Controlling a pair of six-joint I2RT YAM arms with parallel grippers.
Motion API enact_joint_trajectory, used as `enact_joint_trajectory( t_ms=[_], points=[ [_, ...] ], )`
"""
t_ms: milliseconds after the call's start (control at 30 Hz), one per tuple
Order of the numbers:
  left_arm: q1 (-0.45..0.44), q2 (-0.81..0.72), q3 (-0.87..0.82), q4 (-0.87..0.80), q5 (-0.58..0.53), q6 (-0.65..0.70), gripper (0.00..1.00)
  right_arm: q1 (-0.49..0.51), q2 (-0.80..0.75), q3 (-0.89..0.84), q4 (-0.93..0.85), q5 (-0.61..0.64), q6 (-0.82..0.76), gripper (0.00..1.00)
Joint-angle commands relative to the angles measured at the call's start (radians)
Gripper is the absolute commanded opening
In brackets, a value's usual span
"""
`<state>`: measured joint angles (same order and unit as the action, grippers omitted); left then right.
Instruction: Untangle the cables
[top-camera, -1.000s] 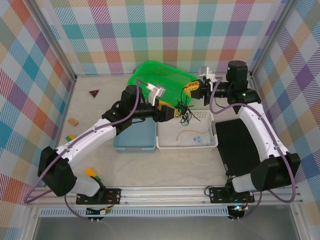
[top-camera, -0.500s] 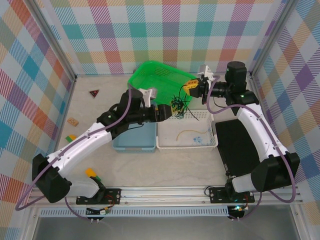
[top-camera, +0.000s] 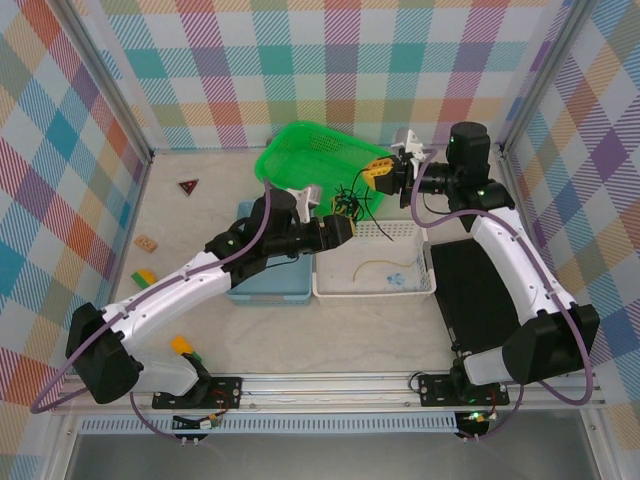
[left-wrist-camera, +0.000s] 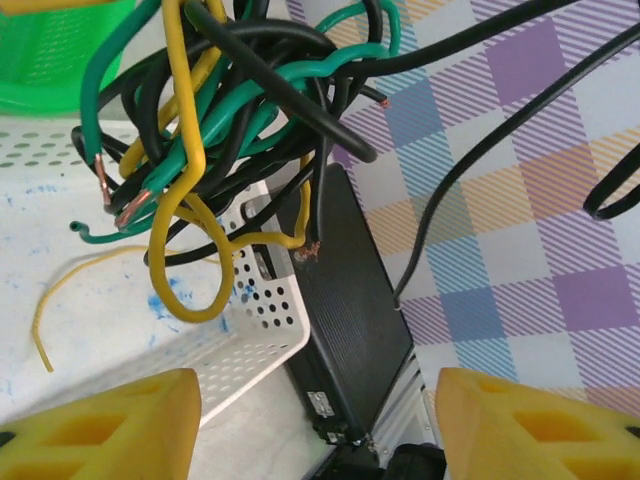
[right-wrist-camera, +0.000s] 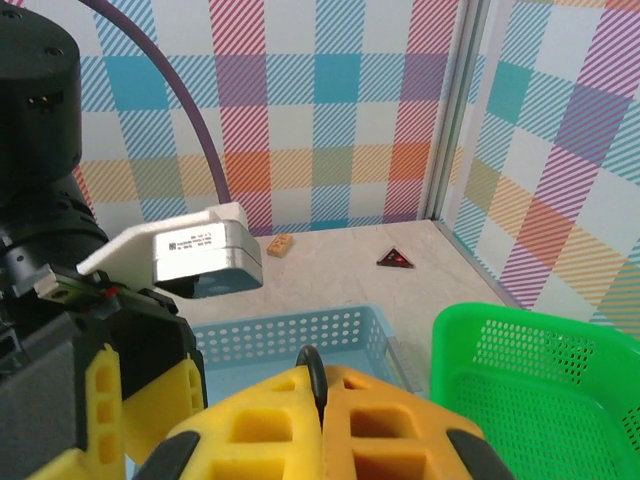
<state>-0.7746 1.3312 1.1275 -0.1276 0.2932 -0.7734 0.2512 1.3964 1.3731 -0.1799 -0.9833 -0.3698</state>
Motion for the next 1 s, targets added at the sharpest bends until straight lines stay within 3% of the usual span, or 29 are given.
enact_joint_trajectory(
  t_ms=[0, 633, 967],
  points=[
    [-0.01, 0.001, -0.015, 0.055, -0.04, -0.027, 0.59, 0.012, 0.0, 0.017, 0.04, -0.015, 0.023, 0.0],
    [-0.01, 0.018, -0.043, 0.193, -0.114, -0.058, 0.42, 0.045, -0.011, -0.032, 0.158, -0.002, 0.162, 0.0],
    [-0.01, 0.02, -0.019, 0.15, -0.145, -0.005, 0.18, 0.046, -0.009, -0.012, 0.104, 0.056, 0.187, 0.0]
  ],
)
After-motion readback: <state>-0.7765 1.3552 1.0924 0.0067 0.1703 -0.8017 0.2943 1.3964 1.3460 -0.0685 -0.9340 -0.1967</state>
